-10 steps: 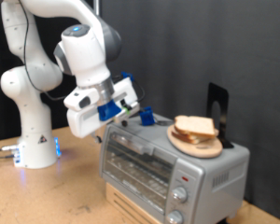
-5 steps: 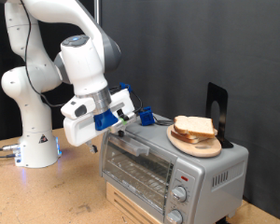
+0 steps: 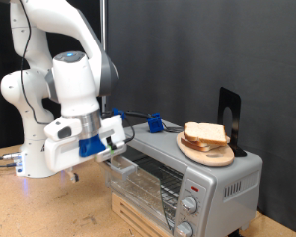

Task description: Make a piece of toast with the oven

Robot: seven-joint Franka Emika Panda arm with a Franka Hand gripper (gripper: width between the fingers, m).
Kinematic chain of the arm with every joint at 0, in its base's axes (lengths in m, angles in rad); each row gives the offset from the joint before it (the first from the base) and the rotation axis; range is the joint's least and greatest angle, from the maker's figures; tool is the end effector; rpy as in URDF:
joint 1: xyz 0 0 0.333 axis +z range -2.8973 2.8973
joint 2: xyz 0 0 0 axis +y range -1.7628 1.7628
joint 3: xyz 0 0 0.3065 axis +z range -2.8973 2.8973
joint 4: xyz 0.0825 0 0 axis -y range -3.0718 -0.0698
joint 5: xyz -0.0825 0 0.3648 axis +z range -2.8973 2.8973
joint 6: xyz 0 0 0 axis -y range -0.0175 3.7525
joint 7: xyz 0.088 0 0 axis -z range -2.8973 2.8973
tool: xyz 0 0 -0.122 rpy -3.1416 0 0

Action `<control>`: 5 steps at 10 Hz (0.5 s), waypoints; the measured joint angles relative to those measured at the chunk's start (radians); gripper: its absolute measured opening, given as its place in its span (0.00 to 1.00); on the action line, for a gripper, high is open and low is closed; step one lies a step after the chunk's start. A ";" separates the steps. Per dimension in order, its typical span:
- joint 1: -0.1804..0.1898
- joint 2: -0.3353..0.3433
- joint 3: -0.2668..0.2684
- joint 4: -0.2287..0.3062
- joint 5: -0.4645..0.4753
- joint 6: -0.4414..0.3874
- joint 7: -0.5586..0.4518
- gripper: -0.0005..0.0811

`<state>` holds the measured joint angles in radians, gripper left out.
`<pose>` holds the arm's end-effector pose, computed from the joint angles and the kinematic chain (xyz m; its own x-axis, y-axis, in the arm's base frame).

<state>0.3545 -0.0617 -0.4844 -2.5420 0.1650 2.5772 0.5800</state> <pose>0.4478 -0.0584 0.2906 0.6632 -0.7484 -0.0045 -0.7404 -0.6552 -0.1504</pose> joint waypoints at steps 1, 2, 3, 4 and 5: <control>-0.009 0.023 -0.010 0.003 0.004 0.018 -0.021 1.00; -0.019 0.037 -0.018 0.005 0.014 0.028 -0.048 1.00; -0.024 0.048 -0.022 0.006 0.038 0.036 -0.078 1.00; -0.027 0.057 -0.025 0.008 0.072 0.039 -0.113 1.00; -0.028 0.061 -0.025 0.009 0.100 0.041 -0.141 1.00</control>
<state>0.3268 -0.0008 -0.5095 -2.5332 0.2654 2.6186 0.4391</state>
